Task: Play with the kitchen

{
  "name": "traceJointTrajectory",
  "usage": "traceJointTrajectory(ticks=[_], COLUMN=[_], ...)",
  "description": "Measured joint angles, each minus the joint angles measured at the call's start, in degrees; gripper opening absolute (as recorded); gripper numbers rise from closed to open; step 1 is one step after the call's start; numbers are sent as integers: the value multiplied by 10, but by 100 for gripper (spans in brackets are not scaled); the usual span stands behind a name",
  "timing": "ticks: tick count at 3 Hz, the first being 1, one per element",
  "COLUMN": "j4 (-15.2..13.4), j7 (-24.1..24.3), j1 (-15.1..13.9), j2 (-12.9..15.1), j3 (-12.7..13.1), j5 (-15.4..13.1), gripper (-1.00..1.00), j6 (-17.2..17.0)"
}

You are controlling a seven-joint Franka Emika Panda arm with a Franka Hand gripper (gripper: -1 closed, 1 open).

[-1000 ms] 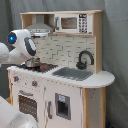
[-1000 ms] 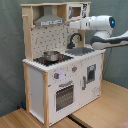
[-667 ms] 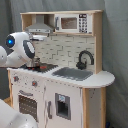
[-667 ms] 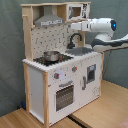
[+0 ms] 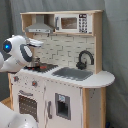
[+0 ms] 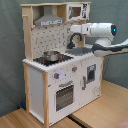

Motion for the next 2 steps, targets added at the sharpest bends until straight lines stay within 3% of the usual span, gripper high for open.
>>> traceJointTrajectory(ticks=[2], j4=[2], j7=[127], j1=[-24], j2=[-39], j3=[54], j5=[0], gripper=[100], j6=[-1])
